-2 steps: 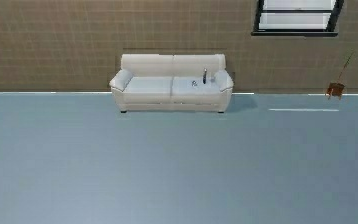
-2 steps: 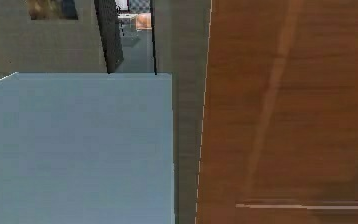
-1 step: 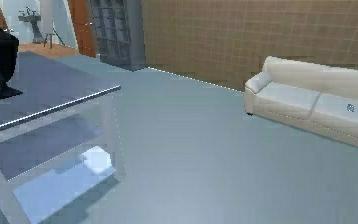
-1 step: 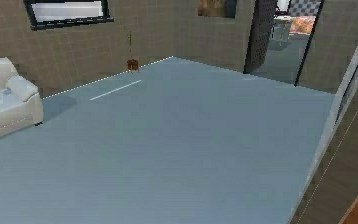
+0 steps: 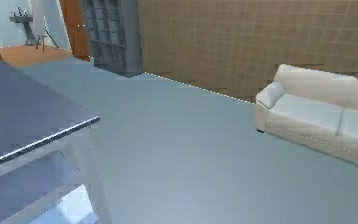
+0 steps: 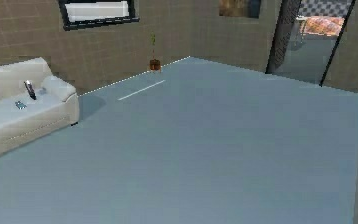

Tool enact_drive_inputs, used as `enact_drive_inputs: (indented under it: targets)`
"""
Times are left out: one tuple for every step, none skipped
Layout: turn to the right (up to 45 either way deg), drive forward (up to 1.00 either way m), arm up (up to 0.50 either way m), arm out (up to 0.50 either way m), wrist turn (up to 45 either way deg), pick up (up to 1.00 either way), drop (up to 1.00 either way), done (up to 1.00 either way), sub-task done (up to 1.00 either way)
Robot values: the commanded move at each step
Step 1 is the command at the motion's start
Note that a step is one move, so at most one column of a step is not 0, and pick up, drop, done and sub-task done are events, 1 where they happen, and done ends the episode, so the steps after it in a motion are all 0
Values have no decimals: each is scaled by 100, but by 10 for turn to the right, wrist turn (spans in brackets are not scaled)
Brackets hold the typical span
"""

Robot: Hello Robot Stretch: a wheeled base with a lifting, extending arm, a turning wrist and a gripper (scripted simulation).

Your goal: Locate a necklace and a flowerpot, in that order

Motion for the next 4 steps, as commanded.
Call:
enact_drive_inputs:
  targets:
    - [-450,0,0,0,0,0,0,0,0]
    - [-120,0,0,0,0,0,0,0,0]
    - [-30,0,0,0,0,0,0,0,0]
    - [0,60,0,0,0,0,0,0,0]
